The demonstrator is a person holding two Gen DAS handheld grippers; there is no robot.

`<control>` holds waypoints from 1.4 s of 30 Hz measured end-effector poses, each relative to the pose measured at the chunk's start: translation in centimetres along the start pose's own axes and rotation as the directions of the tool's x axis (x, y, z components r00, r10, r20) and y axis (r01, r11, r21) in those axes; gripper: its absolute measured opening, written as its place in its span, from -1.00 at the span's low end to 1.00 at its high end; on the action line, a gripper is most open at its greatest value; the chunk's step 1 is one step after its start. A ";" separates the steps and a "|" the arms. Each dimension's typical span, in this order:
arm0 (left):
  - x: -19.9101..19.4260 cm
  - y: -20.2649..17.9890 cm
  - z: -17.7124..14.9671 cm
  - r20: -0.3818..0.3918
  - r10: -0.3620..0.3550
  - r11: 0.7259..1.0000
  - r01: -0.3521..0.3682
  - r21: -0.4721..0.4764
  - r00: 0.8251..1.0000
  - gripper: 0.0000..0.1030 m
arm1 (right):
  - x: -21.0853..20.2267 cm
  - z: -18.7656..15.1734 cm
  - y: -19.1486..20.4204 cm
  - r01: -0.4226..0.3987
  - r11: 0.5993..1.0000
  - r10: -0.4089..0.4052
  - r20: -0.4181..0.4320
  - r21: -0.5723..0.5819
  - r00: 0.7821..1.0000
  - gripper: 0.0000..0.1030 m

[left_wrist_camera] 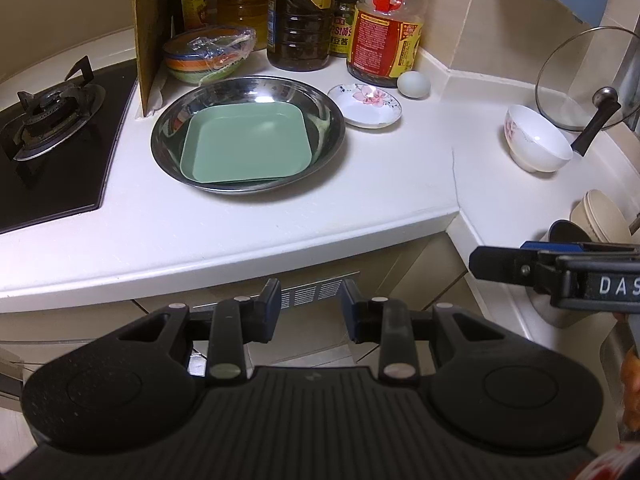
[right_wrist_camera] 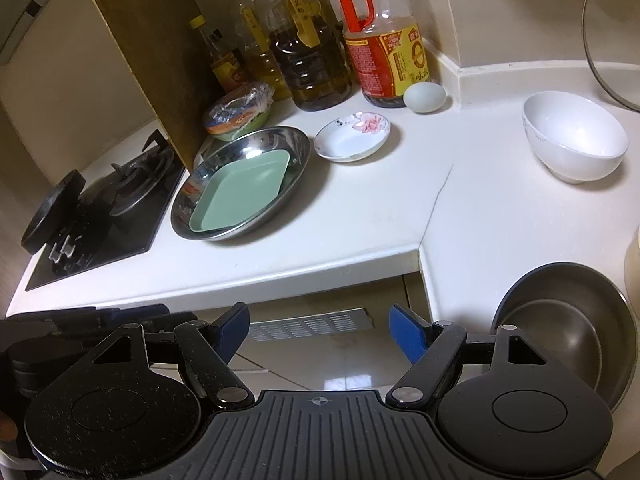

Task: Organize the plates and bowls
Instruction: 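Open the right gripper, release the plate and withdraw, then reach the left gripper to the white floral saucer and grasp its rim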

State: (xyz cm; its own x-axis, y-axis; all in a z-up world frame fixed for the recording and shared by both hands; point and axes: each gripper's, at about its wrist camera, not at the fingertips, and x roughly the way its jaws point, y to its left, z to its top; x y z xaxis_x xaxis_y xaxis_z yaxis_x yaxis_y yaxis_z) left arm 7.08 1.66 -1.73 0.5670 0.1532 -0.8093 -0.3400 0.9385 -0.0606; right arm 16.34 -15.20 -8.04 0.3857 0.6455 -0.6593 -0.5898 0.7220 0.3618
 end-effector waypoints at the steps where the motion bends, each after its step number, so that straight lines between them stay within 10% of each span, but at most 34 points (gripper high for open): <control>1: 0.0 -0.1 0.0 -0.001 -0.001 1.000 0.001 0.002 1.000 -0.44 | -0.1 0.1 -0.1 0.000 1.000 0.000 0.001 0.002 1.000 0.49; 30: 6.5 0.4 9.9 0.059 -0.176 0.972 0.164 0.168 0.983 -0.44 | 4.0 7.6 -3.0 0.138 0.974 -0.164 0.142 0.177 0.976 0.48; 42: 12.9 0.2 15.8 0.024 -0.240 0.940 0.227 0.254 0.970 -0.45 | 10.0 11.8 -4.9 0.150 0.945 -0.204 0.166 0.289 0.965 -0.08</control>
State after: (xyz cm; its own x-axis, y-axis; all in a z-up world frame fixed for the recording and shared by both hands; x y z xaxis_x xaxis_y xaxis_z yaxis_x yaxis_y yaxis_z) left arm 26.17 8.76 -2.99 0.6502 -0.0694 -0.7566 -0.0006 0.9958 -0.0918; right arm 31.48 -9.35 -8.64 0.6101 0.5167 -0.6006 -0.2944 0.8516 0.4337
